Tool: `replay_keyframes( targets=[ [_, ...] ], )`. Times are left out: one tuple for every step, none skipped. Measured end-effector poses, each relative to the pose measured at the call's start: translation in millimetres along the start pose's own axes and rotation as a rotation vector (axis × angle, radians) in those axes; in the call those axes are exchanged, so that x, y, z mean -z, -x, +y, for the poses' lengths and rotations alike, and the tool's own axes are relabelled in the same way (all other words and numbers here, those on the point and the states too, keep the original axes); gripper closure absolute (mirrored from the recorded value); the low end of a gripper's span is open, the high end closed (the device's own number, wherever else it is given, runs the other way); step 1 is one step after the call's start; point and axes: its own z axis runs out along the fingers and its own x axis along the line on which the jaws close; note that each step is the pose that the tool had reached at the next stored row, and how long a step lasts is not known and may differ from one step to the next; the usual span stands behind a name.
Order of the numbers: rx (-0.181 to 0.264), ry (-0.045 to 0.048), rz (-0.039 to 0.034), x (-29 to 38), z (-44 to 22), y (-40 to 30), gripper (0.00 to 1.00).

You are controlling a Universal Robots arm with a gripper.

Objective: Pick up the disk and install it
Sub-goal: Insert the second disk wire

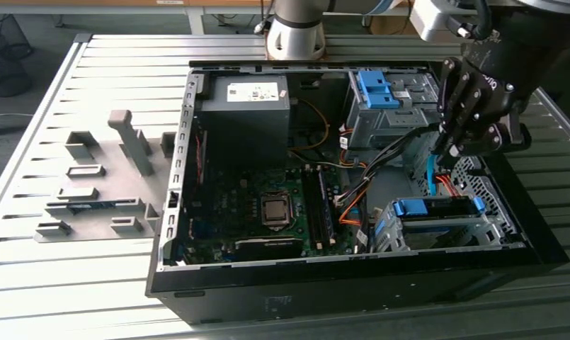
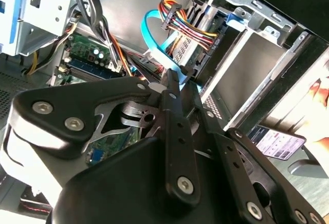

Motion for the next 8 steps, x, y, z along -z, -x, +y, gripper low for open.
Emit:
replay_keyframes(
  targets=[
    [-0.001,-0.0003,0.0027,-0.9,-0.2,0.2,0.76],
    [-0.003,-0.0009,0.0062,-1.8,-0.4,0.4,0.76],
    [-0.004,-0.0016,0.0098,-2.6,-0.6,0.5,0.76],
    [-0.005,-0.0028,0.0140,-3.4,-0.8,0.5,0.76],
    [-0.006,-0.0042,0.0187,-4.2,-1.0,0.6,0.76],
    [-0.007,-0.0057,0.0230,-5.0,-1.1,0.6,0.77],
    [-0.007,-0.0075,0.0266,-5.8,-1.3,0.7,0.77],
    [-0.007,-0.0090,0.0291,-6.4,-1.3,0.7,0.84]
  ],
)
